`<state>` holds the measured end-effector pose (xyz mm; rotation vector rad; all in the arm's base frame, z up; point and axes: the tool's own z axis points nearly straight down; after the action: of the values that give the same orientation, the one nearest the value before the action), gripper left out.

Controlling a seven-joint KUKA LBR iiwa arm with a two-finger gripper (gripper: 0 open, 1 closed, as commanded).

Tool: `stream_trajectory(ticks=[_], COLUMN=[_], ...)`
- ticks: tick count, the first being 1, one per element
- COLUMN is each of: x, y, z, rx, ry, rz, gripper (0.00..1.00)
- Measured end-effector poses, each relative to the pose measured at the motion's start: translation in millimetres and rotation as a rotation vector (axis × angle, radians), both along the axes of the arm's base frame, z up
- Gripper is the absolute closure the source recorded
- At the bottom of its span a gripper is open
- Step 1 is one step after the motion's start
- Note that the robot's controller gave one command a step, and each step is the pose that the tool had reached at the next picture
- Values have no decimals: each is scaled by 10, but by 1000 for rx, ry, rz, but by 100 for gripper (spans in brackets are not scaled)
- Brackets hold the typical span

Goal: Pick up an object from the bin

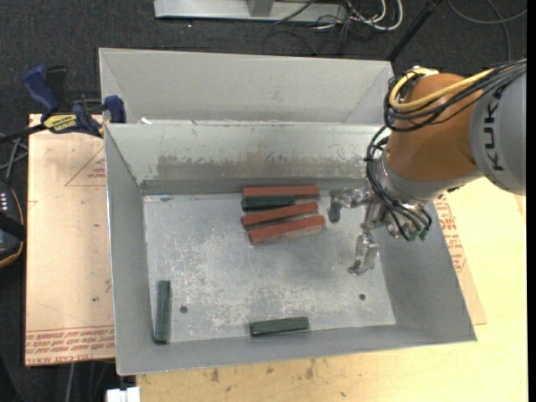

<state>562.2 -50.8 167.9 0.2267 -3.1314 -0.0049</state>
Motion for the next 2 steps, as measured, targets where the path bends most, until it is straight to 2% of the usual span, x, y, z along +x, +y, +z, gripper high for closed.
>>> stream_trajectory(ticks=[1,2], x=[109,443], y=[65,313], z=[-3,-587], rx=[-3,-2], ry=[-10,-12], rz=[23,-4], gripper=[0,0])
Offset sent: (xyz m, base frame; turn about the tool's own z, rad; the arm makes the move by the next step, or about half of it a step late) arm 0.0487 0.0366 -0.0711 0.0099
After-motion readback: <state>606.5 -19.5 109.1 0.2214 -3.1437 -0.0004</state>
